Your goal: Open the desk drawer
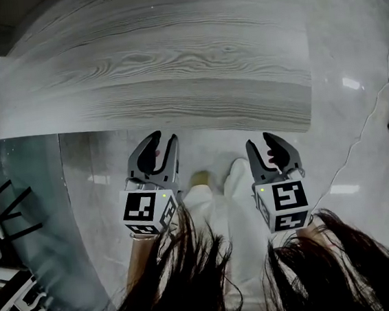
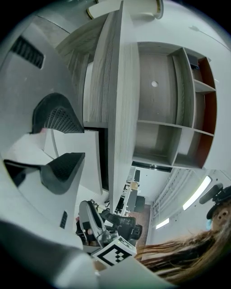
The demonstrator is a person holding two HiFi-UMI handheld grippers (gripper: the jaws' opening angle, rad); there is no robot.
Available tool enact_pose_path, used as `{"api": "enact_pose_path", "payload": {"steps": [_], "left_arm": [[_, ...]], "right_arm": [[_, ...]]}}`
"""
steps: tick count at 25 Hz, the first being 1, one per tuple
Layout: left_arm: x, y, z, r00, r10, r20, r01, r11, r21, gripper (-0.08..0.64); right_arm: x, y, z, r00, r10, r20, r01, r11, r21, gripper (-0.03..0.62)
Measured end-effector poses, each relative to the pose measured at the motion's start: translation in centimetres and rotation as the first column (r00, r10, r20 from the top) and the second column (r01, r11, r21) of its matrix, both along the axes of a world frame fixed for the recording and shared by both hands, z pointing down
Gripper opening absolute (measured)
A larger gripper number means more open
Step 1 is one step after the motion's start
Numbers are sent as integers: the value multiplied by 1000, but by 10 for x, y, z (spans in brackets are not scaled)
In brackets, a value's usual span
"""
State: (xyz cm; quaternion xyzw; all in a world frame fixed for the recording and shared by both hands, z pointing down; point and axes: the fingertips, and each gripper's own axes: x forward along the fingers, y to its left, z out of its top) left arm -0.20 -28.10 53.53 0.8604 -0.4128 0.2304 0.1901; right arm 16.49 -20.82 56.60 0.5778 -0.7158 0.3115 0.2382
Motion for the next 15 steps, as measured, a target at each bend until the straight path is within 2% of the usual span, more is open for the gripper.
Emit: {"api": "enact_pose_path", "payload": {"steps": [8, 15], "left_arm": [[-5, -18, 7, 1000, 19, 8, -20, 999, 33, 133], [-1, -20, 16, 999, 35, 7, -35, 999, 9, 151]], "right_arm": [[0, -12, 6, 1000, 5, 7, -5, 1000, -2, 157], [1, -18, 10, 1000, 3, 4, -3, 1000, -5, 187]]}}
